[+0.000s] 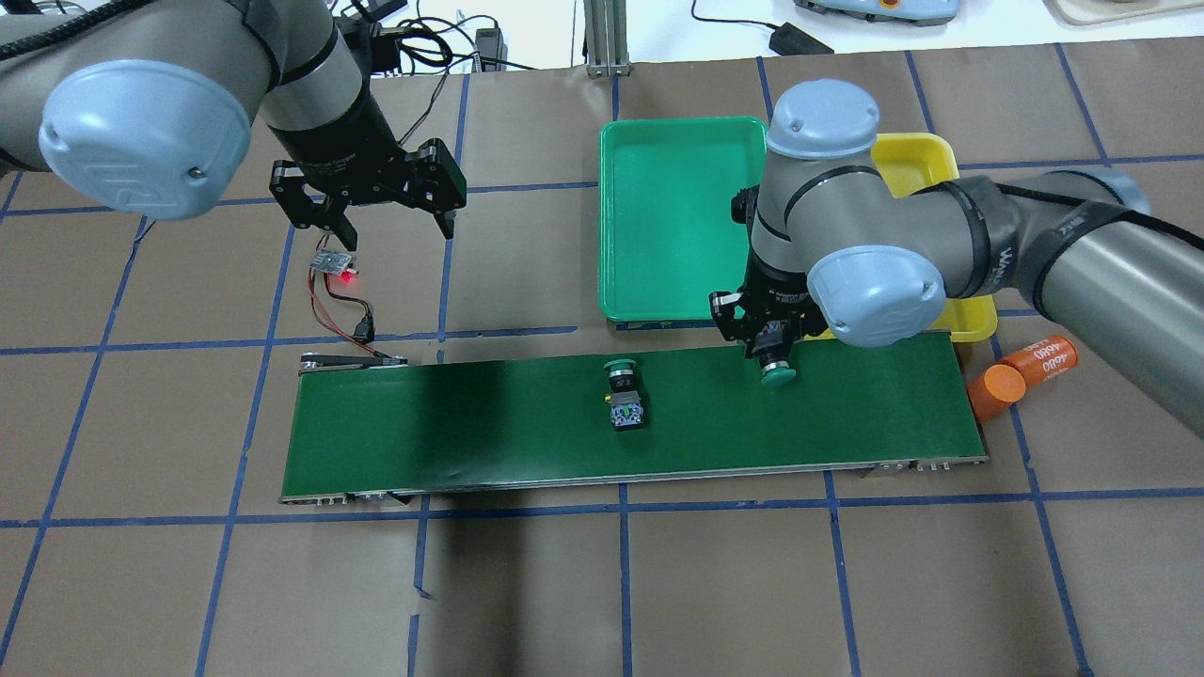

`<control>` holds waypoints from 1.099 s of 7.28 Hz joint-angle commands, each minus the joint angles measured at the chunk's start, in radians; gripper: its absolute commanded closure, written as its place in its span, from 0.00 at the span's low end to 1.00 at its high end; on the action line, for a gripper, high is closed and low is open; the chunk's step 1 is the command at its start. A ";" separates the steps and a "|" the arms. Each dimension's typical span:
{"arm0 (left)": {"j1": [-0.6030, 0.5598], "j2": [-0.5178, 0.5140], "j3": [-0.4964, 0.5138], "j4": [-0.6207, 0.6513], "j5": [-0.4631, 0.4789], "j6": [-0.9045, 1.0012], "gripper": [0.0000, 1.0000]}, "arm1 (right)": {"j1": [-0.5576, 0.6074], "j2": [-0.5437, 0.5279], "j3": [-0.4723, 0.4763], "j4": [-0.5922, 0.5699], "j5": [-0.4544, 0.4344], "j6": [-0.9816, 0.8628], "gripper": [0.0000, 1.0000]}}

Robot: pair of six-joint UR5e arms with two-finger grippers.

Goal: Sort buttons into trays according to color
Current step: 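Place the green button into the green tray with the right gripper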

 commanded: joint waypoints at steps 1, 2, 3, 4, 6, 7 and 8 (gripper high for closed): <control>0.000 0.000 0.000 0.000 -0.001 0.000 0.00 | 0.002 0.018 -0.125 -0.093 0.011 0.005 1.00; 0.000 0.000 0.000 0.000 -0.001 0.000 0.00 | 0.002 0.051 -0.128 -0.229 0.013 0.005 1.00; 0.000 0.000 0.000 0.000 0.000 0.000 0.00 | 0.008 0.070 -0.127 -0.311 0.013 0.003 1.00; 0.000 0.000 0.000 0.000 0.000 0.000 0.00 | 0.009 0.082 -0.127 -0.391 0.011 0.002 1.00; 0.000 0.000 0.000 0.000 0.000 0.000 0.00 | 0.019 0.145 -0.124 -0.534 0.036 0.003 0.35; 0.000 0.000 0.000 0.002 -0.001 0.000 0.00 | 0.020 0.142 -0.122 -0.538 0.053 0.005 0.11; 0.000 0.000 0.000 0.000 -0.001 0.000 0.00 | 0.022 0.139 -0.115 -0.525 0.051 0.005 0.00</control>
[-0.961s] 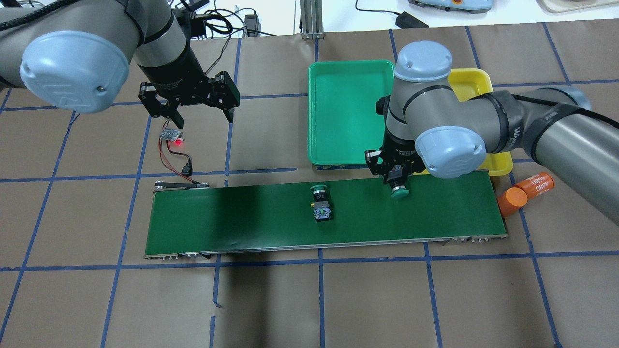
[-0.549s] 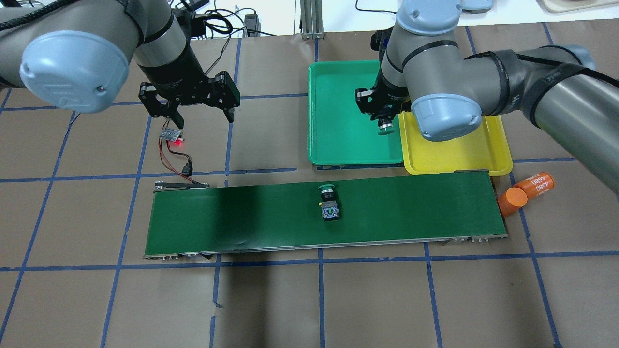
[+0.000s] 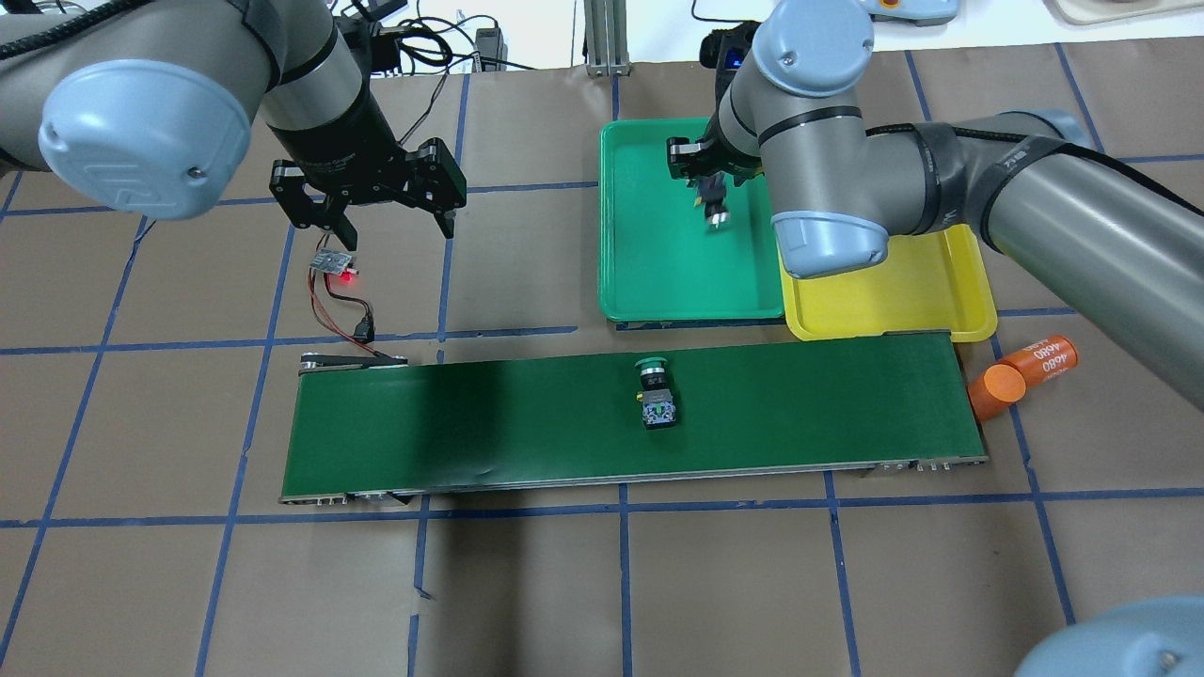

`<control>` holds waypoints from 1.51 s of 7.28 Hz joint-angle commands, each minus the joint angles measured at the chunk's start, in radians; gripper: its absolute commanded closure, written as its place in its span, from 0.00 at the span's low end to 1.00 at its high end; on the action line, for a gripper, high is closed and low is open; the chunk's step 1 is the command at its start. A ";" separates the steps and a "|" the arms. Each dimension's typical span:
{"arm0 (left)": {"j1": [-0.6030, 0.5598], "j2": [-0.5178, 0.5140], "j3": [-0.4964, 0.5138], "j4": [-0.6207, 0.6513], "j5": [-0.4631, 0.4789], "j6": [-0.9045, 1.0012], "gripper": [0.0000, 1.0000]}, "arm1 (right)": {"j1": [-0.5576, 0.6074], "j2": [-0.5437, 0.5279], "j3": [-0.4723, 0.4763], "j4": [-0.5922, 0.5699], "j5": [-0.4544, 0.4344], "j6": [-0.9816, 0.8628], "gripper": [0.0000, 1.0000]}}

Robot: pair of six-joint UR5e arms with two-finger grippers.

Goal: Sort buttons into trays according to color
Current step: 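Place the green button into the green tray with the right gripper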

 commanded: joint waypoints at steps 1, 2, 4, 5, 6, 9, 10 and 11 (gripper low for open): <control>0.000 0.000 0.000 -0.001 0.001 0.000 0.00 | -0.002 -0.004 0.042 -0.006 0.009 0.001 0.00; 0.000 0.000 0.000 0.001 0.001 0.000 0.00 | -0.005 -0.042 0.098 0.007 0.006 0.007 0.00; 0.000 0.000 0.000 -0.001 0.001 0.000 0.00 | 0.003 -0.172 0.267 0.185 -0.004 0.141 0.00; 0.000 0.000 0.000 -0.001 0.001 0.000 0.00 | 0.003 -0.209 0.328 0.193 0.000 0.156 0.00; 0.000 0.000 0.000 -0.001 0.001 0.000 0.00 | 0.003 -0.217 0.347 0.202 0.003 0.165 0.00; 0.000 0.003 0.000 -0.001 -0.001 0.002 0.00 | 0.004 -0.253 0.274 0.395 0.008 0.187 0.00; 0.000 0.003 0.000 -0.001 -0.001 0.000 0.00 | 0.006 -0.248 0.261 0.402 0.009 0.187 0.00; 0.000 0.005 0.000 -0.001 -0.001 0.000 0.00 | 0.009 -0.242 0.269 0.417 0.023 0.191 0.00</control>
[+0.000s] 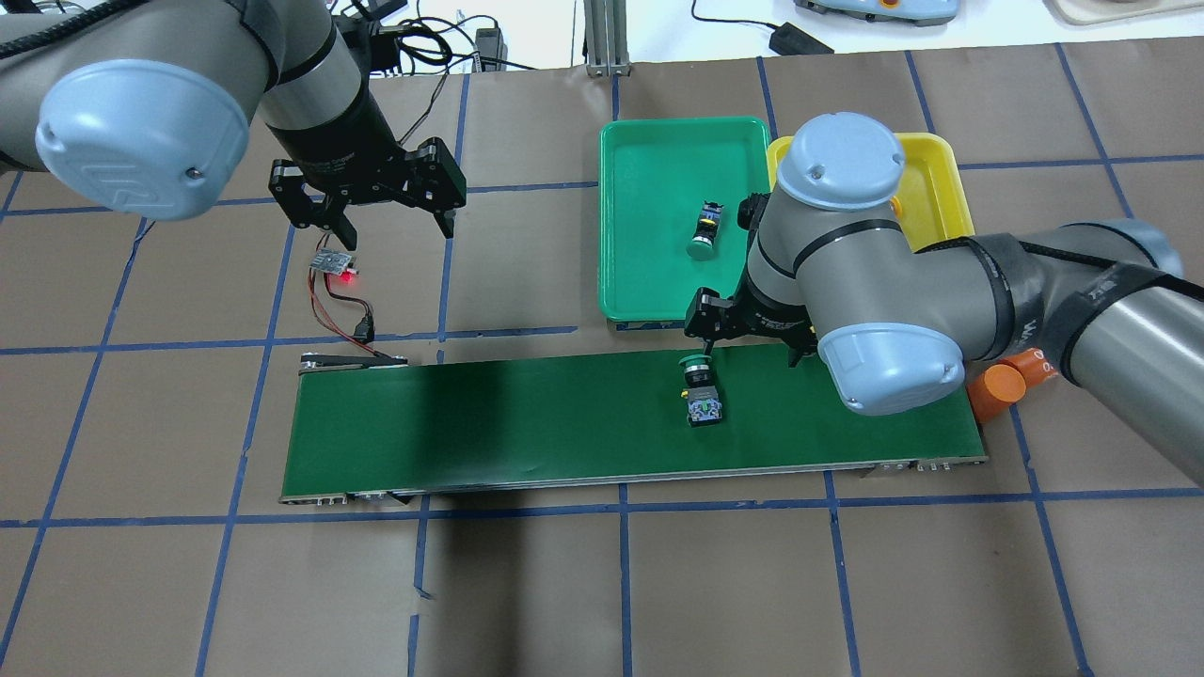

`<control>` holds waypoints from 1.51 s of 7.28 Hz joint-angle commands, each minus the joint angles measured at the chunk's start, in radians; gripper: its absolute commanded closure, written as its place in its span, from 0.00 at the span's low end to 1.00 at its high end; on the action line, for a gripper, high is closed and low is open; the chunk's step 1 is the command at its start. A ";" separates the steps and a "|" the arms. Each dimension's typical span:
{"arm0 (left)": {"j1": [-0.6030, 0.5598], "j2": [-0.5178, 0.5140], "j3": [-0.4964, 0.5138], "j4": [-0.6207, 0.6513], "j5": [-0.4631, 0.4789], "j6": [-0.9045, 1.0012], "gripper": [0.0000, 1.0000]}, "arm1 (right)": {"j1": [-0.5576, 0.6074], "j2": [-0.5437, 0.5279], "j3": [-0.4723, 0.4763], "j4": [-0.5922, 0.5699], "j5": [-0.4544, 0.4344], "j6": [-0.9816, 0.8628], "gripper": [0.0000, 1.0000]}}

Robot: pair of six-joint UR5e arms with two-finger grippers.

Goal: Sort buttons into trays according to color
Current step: 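Grasp the last green button on the belt with the right gripper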

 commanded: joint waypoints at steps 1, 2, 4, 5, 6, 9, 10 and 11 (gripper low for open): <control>0.000 0.001 0.000 0.000 0.000 0.000 0.00 | 0.007 0.010 -0.009 0.026 0.079 0.022 0.00; 0.000 0.003 0.000 0.000 0.000 0.000 0.00 | 0.009 0.013 0.000 0.052 0.086 0.018 0.00; 0.000 0.001 0.000 0.000 0.000 0.001 0.00 | 0.009 0.027 0.012 0.080 0.072 0.005 0.00; 0.000 0.000 0.000 0.000 0.001 0.000 0.00 | 0.010 0.054 0.018 0.078 0.060 0.011 0.00; 0.000 0.000 0.000 0.000 0.001 0.000 0.00 | 0.013 0.064 0.017 0.075 0.034 0.010 0.00; 0.000 0.000 0.000 0.000 0.001 0.000 0.00 | 0.013 0.059 0.008 0.094 -0.073 -0.025 1.00; 0.000 0.000 0.000 0.000 0.000 0.001 0.00 | 0.012 0.056 -0.007 0.091 -0.076 -0.027 1.00; 0.000 0.000 0.000 0.000 0.001 0.000 0.00 | 0.012 0.041 -0.038 0.092 -0.075 -0.028 1.00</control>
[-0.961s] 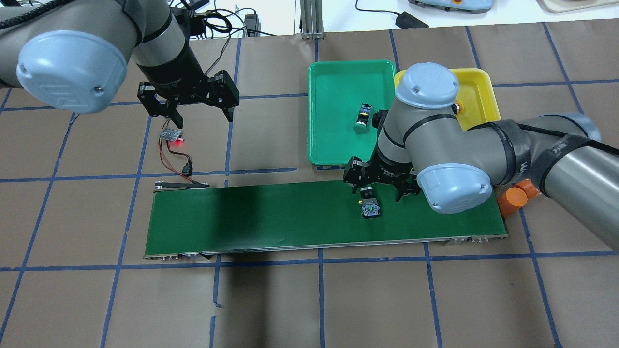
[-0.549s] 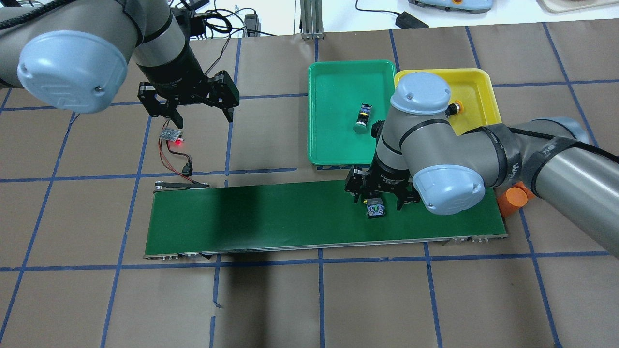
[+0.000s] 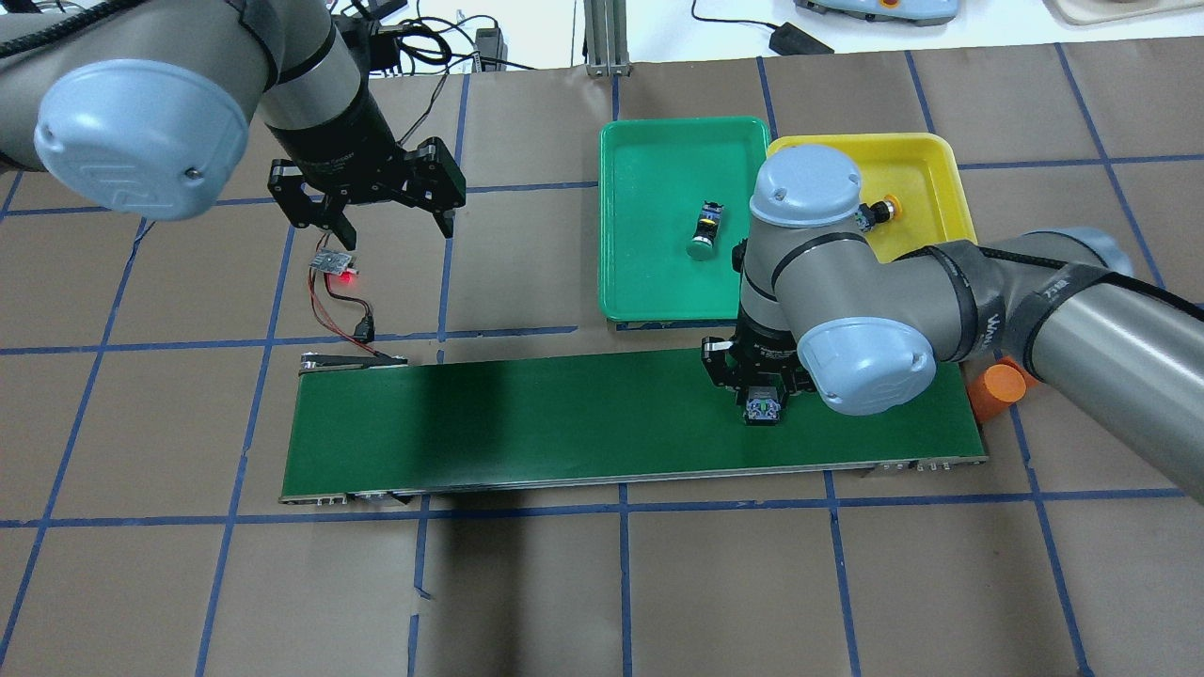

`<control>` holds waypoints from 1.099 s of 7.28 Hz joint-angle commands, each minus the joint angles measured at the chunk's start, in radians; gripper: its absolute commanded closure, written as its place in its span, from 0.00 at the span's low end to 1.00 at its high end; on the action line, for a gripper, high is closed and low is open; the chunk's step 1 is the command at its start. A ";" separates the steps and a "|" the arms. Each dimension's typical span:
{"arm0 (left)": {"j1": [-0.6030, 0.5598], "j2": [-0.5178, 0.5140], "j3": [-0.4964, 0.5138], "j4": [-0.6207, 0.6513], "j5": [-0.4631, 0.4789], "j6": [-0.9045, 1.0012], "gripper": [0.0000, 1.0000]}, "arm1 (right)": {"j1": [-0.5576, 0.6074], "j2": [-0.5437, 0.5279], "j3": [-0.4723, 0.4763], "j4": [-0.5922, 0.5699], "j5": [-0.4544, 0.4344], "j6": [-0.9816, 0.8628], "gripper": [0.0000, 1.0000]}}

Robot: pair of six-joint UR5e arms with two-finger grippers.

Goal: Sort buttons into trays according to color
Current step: 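Grasp the last green button on the belt with the right gripper, then lift the green button into the green tray and release it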

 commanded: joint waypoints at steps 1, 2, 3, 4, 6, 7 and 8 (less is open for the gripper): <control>0.000 0.000 0.000 0.000 0.001 -0.001 0.00 | -0.004 -0.023 -0.059 0.005 -0.002 -0.003 1.00; 0.000 0.000 0.000 0.000 0.001 -0.001 0.00 | -0.004 -0.031 -0.081 -0.004 0.004 -0.005 1.00; 0.000 0.000 0.000 0.000 0.001 -0.001 0.00 | -0.002 -0.035 -0.148 -0.049 0.018 -0.003 1.00; 0.000 0.000 0.000 0.000 0.001 0.001 0.00 | -0.002 -0.023 -0.220 -0.073 0.016 -0.011 1.00; 0.000 -0.002 0.002 0.002 0.001 -0.001 0.00 | 0.001 0.067 -0.248 -0.360 0.027 -0.003 1.00; 0.000 -0.002 0.002 0.002 0.001 0.001 0.00 | 0.005 0.118 -0.257 -0.488 0.068 0.003 1.00; 0.002 0.000 0.002 0.002 0.001 0.001 0.00 | 0.007 0.121 -0.256 -0.520 0.068 0.000 1.00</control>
